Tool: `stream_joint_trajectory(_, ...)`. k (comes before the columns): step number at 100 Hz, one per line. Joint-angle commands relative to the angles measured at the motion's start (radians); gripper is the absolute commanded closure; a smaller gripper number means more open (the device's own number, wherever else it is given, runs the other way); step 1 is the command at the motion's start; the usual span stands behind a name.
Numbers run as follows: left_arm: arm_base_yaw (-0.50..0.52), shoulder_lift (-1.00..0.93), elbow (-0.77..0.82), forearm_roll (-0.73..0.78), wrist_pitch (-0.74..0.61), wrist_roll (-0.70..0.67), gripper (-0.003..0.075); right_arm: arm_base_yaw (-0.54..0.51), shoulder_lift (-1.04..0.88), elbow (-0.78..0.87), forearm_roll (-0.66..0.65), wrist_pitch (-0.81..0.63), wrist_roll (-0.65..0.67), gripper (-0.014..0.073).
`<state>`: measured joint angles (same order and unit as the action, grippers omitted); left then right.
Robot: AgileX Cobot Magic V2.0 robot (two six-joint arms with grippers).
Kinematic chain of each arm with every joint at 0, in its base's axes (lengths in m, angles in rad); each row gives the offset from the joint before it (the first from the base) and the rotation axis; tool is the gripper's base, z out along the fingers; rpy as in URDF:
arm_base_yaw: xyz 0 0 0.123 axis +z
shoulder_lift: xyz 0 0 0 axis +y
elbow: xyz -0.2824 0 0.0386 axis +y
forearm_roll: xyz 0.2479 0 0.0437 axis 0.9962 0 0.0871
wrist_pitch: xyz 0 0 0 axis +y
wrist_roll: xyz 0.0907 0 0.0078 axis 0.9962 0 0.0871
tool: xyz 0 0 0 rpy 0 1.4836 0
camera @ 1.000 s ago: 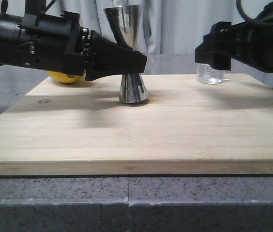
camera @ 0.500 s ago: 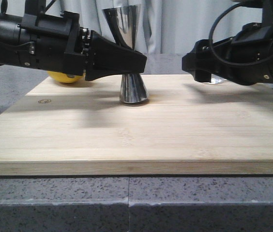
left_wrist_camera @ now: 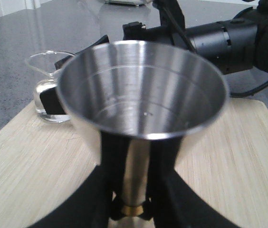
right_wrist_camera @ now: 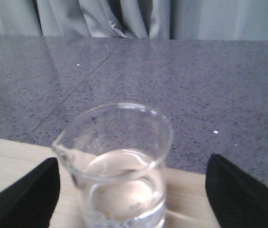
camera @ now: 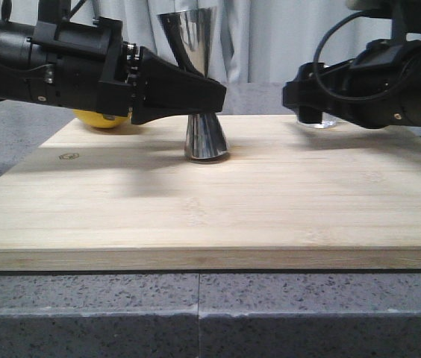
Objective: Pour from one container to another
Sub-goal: 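Reach the right gripper to the glass beaker and grasp it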
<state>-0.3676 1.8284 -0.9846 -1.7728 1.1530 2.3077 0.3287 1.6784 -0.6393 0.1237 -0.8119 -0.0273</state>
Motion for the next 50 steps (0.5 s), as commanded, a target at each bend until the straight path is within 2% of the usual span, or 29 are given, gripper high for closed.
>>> stream_joint_trajectory(1, -0.009, -0.039, -0.028, -0.079, 0.117, 0.001, 0.0617, -0.02, -0.034, -0.029, -0.037, -0.08, 0.003, 0.0011)
stream_joint_trajectory(11, -0.009, -0.039, -0.028, -0.079, 0.117, 0.001, 0.0617, -0.022, -0.034, -0.029, -0.095, -0.078, 0.003, 0.0011)
stream_joint_trajectory(50, -0.009, -0.039, -0.028, -0.079, 0.117, 0.001, 0.0617, -0.022, 0.0, -0.083, -0.116, -0.025, 0.003, 0.0011)
